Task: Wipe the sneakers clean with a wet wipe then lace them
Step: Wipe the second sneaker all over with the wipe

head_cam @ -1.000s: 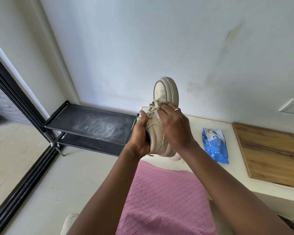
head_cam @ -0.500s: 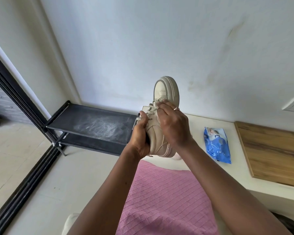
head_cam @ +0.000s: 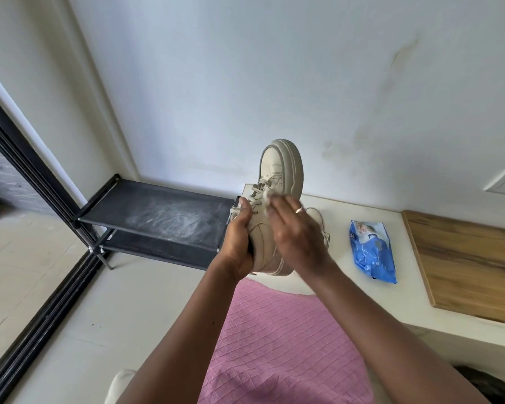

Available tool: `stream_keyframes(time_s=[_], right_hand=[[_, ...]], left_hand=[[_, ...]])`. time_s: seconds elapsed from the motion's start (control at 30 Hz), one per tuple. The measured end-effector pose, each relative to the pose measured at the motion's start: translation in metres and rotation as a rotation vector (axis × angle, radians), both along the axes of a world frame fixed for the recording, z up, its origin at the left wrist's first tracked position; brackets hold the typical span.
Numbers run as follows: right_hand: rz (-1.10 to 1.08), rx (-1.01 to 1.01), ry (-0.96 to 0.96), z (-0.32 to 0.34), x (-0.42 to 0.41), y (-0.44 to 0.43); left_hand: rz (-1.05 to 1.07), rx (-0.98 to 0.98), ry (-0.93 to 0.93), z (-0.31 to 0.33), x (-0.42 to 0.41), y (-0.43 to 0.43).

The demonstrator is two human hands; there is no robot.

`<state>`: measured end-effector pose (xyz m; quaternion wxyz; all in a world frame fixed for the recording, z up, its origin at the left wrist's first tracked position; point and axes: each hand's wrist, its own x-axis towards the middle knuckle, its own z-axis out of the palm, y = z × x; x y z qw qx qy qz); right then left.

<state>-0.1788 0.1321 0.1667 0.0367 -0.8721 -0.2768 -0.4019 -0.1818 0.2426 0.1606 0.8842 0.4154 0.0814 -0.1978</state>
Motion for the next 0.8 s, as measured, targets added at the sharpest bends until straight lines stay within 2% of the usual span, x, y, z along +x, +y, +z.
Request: stream_keyframes(time_s=[0.17, 0.27, 0.4, 0.63, 0.8], right_hand=[[-0.16, 0.136, 0.027, 0.023, 0.032, -0.005], [-0.179, 0.164, 0.079, 0.008, 0.017, 0.005], [-0.255, 0.229, 0.202, -0.008, -0.008, 0.014], [-0.245, 0.304, 0.277, -0.016, -0.037, 0.018], [-0.228, 0.236, 0.249, -0.008, -0.012, 0.008]], left_hand=[[0.019, 0.026, -0.036, 0.002, -0.003, -0.006], [0.023, -0.031, -0.038, 0.003, 0.0, -0.006], [0.028, -0.015, -0.016, -0.002, 0.001, -0.005], [0.016, -0.173, 0.063, -0.012, -0.003, -0.007], [0.039, -0.222, 0.057, -0.01, -0.008, -0.011]])
